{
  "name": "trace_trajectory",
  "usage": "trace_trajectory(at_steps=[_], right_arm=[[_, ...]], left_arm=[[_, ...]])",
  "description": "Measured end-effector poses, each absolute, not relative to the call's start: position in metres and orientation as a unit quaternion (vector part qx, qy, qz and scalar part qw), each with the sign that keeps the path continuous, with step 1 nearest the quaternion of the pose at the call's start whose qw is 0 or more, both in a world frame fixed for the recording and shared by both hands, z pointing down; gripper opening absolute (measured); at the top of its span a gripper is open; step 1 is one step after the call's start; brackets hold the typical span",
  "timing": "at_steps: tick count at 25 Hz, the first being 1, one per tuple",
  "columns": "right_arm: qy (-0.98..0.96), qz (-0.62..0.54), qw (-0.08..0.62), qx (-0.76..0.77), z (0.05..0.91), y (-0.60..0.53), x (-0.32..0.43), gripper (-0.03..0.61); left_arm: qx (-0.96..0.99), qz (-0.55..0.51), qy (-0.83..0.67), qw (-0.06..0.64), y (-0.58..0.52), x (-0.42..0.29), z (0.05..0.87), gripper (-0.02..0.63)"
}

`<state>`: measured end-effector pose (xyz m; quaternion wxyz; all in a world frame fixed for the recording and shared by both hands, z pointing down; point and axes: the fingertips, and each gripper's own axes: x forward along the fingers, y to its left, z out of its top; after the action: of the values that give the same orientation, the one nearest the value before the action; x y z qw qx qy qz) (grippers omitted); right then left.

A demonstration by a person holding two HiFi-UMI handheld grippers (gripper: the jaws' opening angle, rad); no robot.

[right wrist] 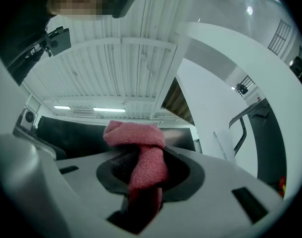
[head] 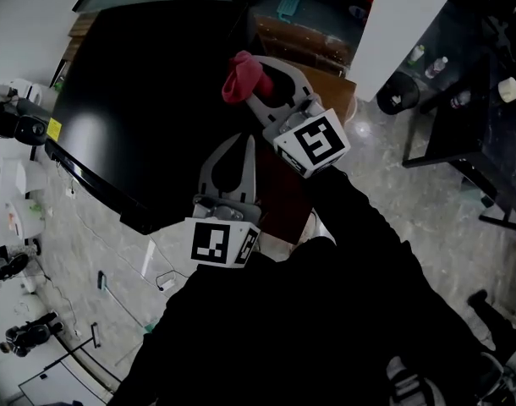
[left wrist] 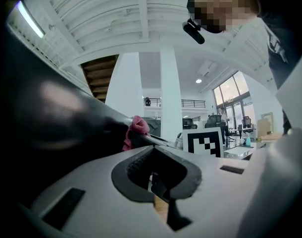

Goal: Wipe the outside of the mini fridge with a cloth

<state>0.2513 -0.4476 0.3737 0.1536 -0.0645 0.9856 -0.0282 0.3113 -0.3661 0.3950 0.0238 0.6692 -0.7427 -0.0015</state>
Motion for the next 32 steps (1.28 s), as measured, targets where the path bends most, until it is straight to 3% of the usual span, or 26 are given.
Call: trace_trajectory(at_steps=[13,32], right_arm=[[0.994,-0.031,0.091,-0.060,0.487,-0.442,0.242,0.123],[0.983,-0.113,-0.088,-0.116,0.697,-0.443,0.240,0.117]], left_arm=[[0.660,-0.004,-0.747,0.072,-0.369,0.300,0.488,0.003],[0.675,0.066,-0.714,0.172,-0.353,0.316,0.609,0.003]])
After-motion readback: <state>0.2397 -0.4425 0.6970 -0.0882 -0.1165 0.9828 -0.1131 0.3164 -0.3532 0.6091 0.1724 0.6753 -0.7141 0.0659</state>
